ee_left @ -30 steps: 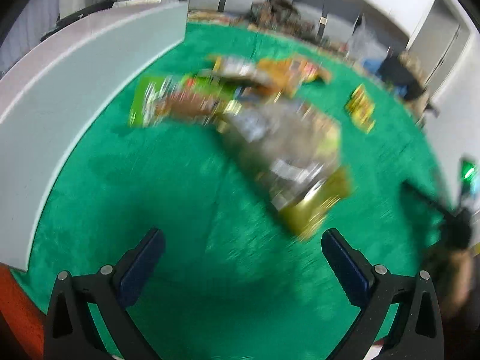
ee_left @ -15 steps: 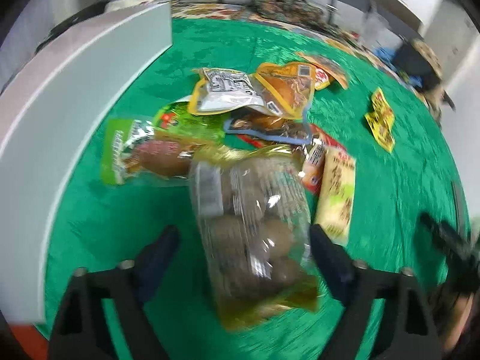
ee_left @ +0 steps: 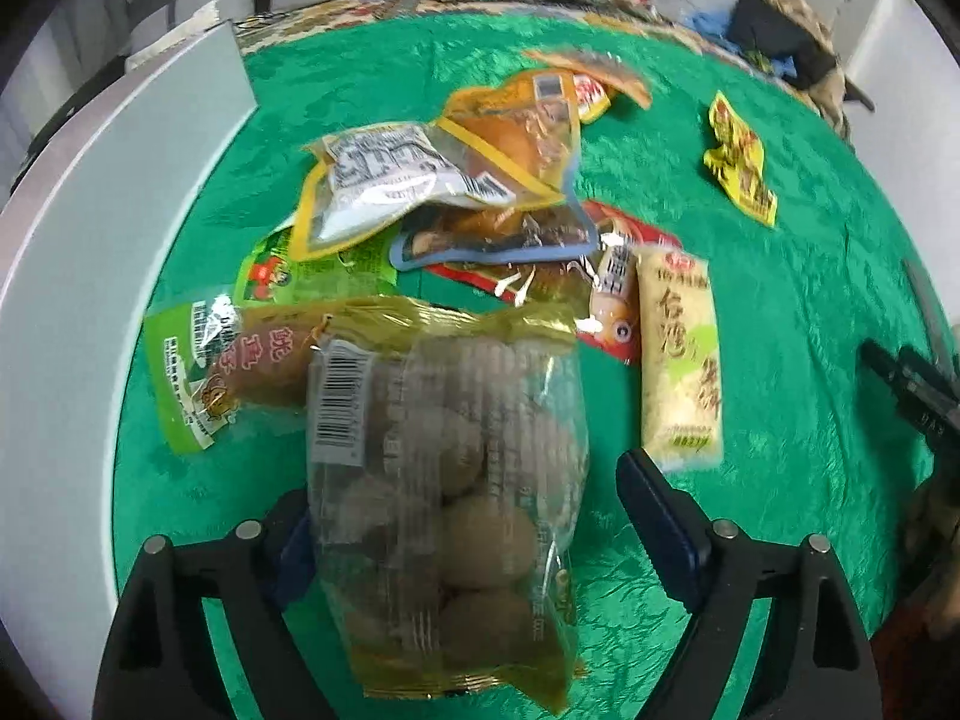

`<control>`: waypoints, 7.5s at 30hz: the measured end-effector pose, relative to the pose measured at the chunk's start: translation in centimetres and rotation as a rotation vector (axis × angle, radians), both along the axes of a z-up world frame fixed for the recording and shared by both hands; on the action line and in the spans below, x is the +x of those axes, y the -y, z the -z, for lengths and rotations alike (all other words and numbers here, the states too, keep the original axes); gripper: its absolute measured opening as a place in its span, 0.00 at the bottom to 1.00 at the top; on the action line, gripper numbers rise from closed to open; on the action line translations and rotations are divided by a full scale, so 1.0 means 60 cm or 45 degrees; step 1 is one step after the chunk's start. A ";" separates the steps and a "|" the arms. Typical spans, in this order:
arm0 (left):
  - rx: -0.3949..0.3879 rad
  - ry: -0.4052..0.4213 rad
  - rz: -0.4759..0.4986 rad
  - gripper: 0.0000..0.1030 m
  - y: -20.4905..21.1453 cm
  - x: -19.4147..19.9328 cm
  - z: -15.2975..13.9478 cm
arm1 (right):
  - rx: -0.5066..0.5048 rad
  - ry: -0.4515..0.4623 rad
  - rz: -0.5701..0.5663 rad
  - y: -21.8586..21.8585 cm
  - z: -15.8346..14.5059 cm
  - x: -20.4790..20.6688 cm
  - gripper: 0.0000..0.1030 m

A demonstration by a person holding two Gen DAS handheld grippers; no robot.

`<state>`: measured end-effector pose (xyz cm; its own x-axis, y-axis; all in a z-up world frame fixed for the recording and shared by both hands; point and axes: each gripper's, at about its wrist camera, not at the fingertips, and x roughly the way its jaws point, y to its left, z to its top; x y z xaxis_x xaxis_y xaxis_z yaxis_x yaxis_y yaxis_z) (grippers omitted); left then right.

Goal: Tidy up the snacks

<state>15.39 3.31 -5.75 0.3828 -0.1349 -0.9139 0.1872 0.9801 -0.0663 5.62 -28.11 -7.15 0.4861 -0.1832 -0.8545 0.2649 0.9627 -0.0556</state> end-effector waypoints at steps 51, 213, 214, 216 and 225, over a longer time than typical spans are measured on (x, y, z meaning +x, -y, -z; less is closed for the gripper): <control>-0.319 0.377 -0.479 0.64 -0.370 -0.198 -0.216 | 0.942 -0.174 -0.438 -0.420 -0.197 0.141 0.29; 0.008 -0.002 0.378 0.99 -0.058 -0.014 -0.054 | 0.001 0.001 -0.111 -0.057 0.006 0.022 0.83; 0.095 -0.014 0.479 0.99 -0.045 -0.007 -0.045 | 0.001 0.001 -0.111 -0.057 0.007 0.022 0.83; 0.202 -0.069 0.566 0.99 -0.036 0.007 -0.023 | 0.002 0.001 -0.111 -0.057 0.006 0.022 0.83; -0.046 -0.206 0.276 0.94 -0.084 0.048 0.010 | -0.001 -0.002 -0.107 -0.058 0.006 0.022 0.83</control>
<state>18.28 8.36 -6.33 0.1907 -0.2313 -0.9540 0.3763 0.9148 -0.1465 6.96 -24.65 -7.53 0.4987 -0.1420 -0.8551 0.1830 0.9815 -0.0563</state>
